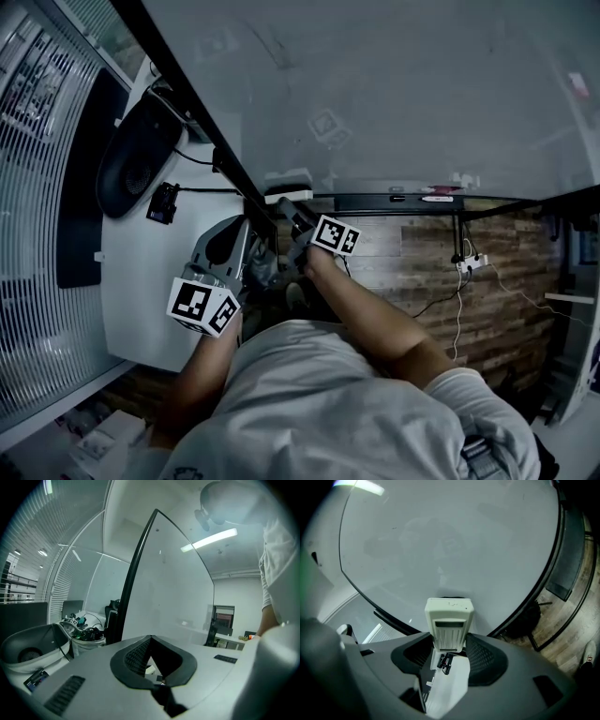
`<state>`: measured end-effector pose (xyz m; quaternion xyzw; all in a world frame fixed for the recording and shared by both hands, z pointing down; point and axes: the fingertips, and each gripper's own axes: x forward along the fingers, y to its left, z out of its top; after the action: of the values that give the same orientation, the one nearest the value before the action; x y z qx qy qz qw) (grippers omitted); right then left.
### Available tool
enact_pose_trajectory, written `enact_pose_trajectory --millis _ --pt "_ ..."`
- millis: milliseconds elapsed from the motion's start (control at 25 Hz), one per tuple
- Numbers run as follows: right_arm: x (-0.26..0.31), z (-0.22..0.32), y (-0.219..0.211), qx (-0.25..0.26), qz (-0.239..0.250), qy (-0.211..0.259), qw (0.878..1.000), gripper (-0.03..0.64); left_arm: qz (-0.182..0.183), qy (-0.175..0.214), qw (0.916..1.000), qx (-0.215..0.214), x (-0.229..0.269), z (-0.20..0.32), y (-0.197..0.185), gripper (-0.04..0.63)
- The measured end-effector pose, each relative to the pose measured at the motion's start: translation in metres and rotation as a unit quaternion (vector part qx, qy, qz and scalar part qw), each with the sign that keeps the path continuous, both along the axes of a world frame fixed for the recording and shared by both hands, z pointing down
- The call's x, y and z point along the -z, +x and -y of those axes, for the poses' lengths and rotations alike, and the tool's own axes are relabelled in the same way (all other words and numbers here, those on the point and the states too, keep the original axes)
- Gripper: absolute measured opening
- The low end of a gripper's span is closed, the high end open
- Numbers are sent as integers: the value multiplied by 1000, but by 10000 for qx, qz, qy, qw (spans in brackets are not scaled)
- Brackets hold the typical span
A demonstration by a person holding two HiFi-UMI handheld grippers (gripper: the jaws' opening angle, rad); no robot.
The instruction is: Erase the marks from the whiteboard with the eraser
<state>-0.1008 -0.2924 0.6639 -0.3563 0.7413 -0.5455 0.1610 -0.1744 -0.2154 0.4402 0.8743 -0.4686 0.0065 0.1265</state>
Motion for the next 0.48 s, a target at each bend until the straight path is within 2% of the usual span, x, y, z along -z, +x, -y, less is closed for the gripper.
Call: enact_pose_trajectory --millis 200,480 --pt "5 0 -1 -34 117 -136 9998 232 30 3 10000 -6 0 1 2 6" --pt "38 -1 -5 71 242 93 9996 232 -25 48 10000 -37 -3 -2 5 6"
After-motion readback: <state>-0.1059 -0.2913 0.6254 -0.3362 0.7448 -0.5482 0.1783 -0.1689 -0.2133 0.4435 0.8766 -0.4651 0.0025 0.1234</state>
